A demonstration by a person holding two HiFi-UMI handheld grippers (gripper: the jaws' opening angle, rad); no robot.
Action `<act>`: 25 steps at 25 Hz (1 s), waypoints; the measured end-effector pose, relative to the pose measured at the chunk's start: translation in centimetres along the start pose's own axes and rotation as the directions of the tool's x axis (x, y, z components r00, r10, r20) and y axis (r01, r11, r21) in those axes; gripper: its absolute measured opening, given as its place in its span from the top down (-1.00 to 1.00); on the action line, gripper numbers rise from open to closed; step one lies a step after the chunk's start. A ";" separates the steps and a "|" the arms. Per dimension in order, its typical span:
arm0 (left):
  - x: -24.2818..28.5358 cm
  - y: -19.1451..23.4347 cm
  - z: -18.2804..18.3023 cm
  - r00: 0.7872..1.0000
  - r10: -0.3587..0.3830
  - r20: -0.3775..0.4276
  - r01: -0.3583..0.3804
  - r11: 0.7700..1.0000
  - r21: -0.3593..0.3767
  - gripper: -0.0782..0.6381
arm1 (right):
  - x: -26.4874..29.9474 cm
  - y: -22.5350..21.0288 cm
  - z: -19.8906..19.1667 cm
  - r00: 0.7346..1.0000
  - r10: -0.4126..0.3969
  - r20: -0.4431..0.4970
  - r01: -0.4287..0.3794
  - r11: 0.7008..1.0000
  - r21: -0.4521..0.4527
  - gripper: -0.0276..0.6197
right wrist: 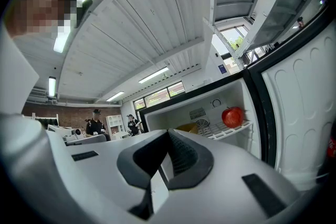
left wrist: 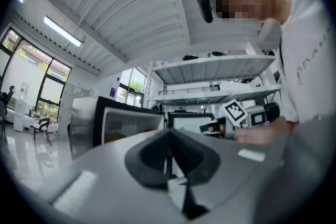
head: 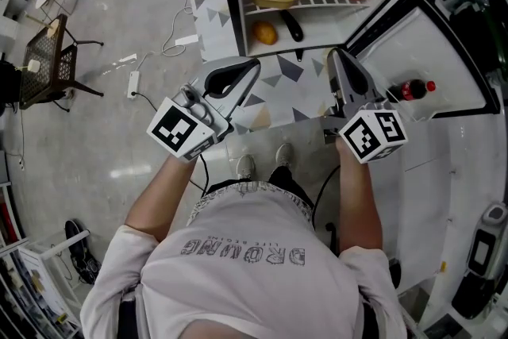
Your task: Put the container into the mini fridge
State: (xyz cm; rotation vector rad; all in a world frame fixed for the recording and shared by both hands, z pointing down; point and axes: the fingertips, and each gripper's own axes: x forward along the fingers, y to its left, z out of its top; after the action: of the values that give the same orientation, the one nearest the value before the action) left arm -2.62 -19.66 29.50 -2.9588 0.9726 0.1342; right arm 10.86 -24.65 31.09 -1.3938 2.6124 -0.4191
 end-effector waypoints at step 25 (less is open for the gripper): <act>0.5 0.8 -0.3 1.000 0.013 0.009 -0.013 1.000 -0.011 0.77 | 0.8 0.1 -0.4 1.000 0.023 -0.019 -0.024 1.000 -0.004 0.91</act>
State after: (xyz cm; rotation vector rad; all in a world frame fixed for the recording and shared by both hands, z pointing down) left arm -2.62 -20.60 29.81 -2.9598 0.9940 0.1532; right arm 10.20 -25.22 31.46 -1.3658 2.6440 -0.4257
